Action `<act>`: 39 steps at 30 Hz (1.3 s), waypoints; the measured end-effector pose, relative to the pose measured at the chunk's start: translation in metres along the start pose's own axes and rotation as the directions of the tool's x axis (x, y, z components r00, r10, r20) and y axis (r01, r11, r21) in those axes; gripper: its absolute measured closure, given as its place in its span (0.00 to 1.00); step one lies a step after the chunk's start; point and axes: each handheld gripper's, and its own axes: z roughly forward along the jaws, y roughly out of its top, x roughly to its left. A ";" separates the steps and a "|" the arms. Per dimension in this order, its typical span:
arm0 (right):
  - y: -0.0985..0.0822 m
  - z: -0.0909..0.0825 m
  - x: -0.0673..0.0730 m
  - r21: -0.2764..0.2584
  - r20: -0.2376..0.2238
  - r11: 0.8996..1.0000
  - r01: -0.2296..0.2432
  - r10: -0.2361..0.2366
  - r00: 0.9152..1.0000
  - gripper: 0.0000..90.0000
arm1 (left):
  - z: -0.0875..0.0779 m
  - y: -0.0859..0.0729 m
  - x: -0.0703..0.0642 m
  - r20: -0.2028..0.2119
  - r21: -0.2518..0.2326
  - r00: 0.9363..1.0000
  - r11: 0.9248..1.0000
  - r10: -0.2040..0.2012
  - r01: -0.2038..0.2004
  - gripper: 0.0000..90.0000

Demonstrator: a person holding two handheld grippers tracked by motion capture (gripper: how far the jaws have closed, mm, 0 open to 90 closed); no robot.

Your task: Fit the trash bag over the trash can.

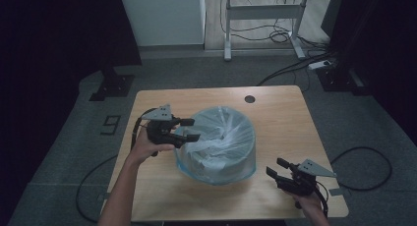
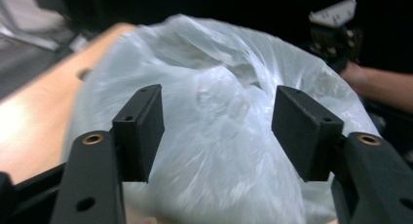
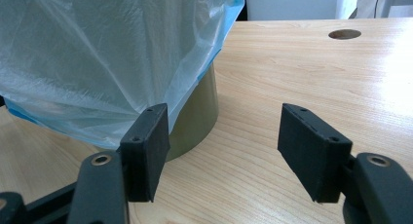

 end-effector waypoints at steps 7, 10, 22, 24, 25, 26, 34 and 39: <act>-0.001 -0.001 0.000 0.004 -0.003 1.000 -0.003 0.003 1.000 0.41 | 0.025 0.020 0.004 0.031 0.126 1.000 0.992 0.005 -0.009 0.42; -0.001 0.000 0.000 0.009 -0.002 1.000 -0.005 0.005 1.000 0.41 | 0.034 0.025 0.005 0.039 0.202 0.999 0.979 0.001 -0.009 0.44; -0.003 -0.003 -0.002 0.018 0.005 1.000 -0.011 0.011 1.000 0.41 | 0.071 0.032 0.004 0.004 0.469 0.999 0.882 0.034 -0.032 0.45; -0.002 -0.004 -0.003 0.014 0.011 1.000 -0.017 0.017 1.000 0.41 | 0.075 0.032 0.003 0.002 0.486 0.999 0.873 0.039 -0.036 0.45; -0.002 -0.004 -0.003 0.014 0.012 1.000 -0.018 0.018 1.000 0.41 | 0.076 0.031 0.003 0.003 0.490 0.999 0.871 0.037 -0.034 0.44; -0.002 -0.005 -0.003 0.013 0.012 1.000 -0.018 0.018 1.000 0.41 | 0.077 0.031 0.003 0.003 0.494 0.999 0.869 0.039 -0.036 0.44; -0.002 -0.006 -0.005 0.010 0.020 1.000 -0.021 0.021 1.000 0.41 | 0.050 0.033 0.007 0.013 0.330 1.000 0.944 0.015 -0.018 0.43; -0.003 -0.003 -0.004 0.016 0.019 1.000 -0.022 0.021 1.000 0.41 | 0.042 0.042 0.007 0.031 0.259 0.999 0.966 0.019 -0.026 0.43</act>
